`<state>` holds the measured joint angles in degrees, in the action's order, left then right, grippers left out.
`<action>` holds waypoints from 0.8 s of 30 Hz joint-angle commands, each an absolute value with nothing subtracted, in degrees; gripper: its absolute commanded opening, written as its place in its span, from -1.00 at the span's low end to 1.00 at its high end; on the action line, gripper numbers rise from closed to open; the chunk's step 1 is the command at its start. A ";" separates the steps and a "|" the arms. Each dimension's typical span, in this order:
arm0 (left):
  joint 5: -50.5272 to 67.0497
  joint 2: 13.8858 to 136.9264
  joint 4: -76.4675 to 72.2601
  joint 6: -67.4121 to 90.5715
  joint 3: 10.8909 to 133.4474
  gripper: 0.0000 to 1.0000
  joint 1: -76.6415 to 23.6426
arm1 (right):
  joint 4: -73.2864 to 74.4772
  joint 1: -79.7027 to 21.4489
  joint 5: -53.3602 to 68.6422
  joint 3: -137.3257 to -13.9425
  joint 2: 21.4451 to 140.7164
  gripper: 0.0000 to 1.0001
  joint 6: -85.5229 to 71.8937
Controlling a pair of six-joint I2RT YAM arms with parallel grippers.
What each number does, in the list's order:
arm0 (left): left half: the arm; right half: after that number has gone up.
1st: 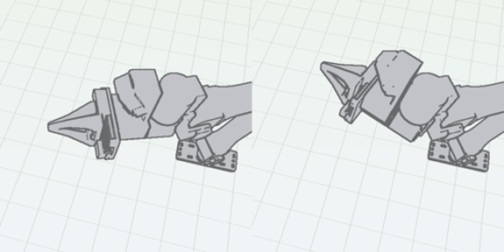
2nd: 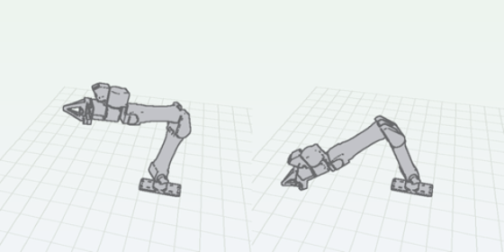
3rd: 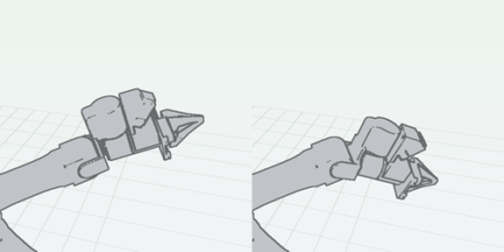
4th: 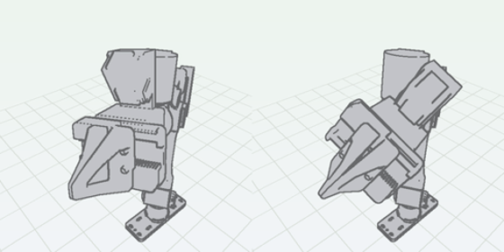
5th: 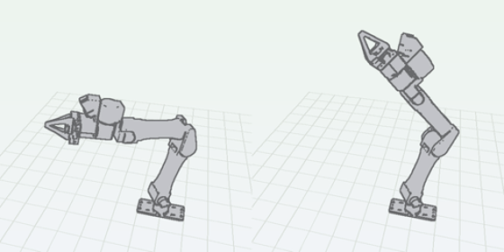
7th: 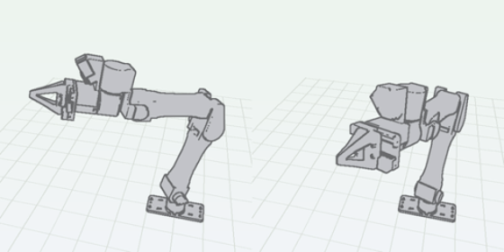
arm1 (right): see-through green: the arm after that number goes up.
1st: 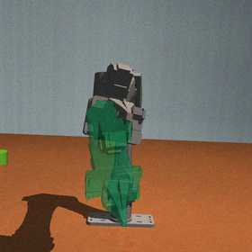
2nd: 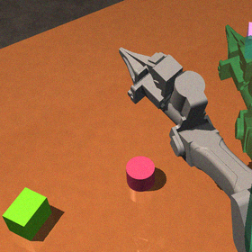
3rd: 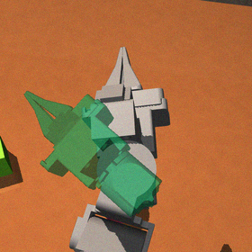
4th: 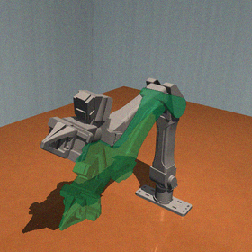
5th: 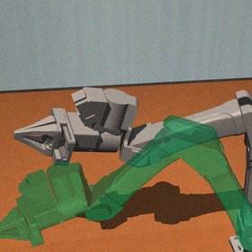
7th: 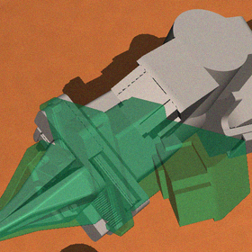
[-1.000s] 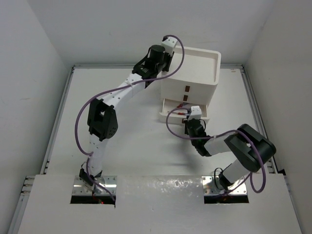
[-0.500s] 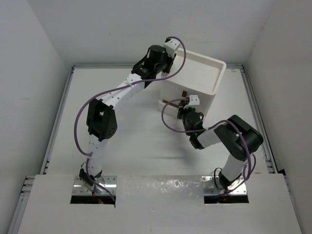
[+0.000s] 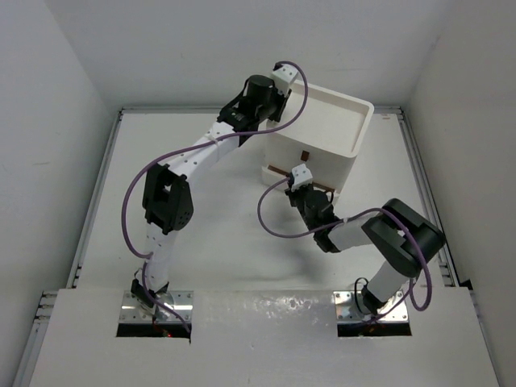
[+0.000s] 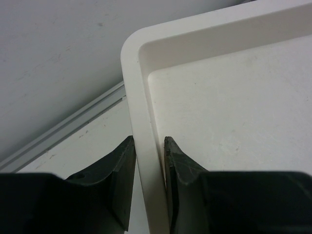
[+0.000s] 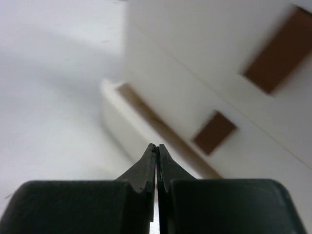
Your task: Sort the tools into containers
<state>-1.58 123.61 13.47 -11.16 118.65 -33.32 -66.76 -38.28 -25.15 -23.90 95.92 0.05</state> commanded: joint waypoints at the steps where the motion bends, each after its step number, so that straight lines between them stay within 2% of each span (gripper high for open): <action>1: 1.85 122.96 25.84 -11.25 116.28 -1.00 -35.16 | -56.56 -39.38 -13.56 -26.27 92.72 -1.00 2.73; 6: 1.50 122.96 25.93 -11.25 116.37 -1.00 -35.07 | -51.43 -38.50 -7.30 -33.20 100.43 -1.00 3.85; 12: 1.84 122.87 25.84 -11.42 116.54 -1.00 -35.16 | -37.90 -35.87 -6.77 -45.52 108.36 -1.00 5.89; 14: 1.67 122.78 25.84 -11.60 116.54 -1.00 -35.07 | -37.53 -34.72 -9.30 -47.46 109.24 -1.00 7.64; 19: 1.85 122.69 25.93 -12.04 116.54 -1.00 -35.16 | -35.25 -34.01 -24.57 -50.97 111.44 -1.00 15.88; 24: 2.11 122.87 25.93 -12.57 116.46 -1.00 -35.07 | -36.56 -34.01 -28.57 -50.54 112.06 -1.00 21.00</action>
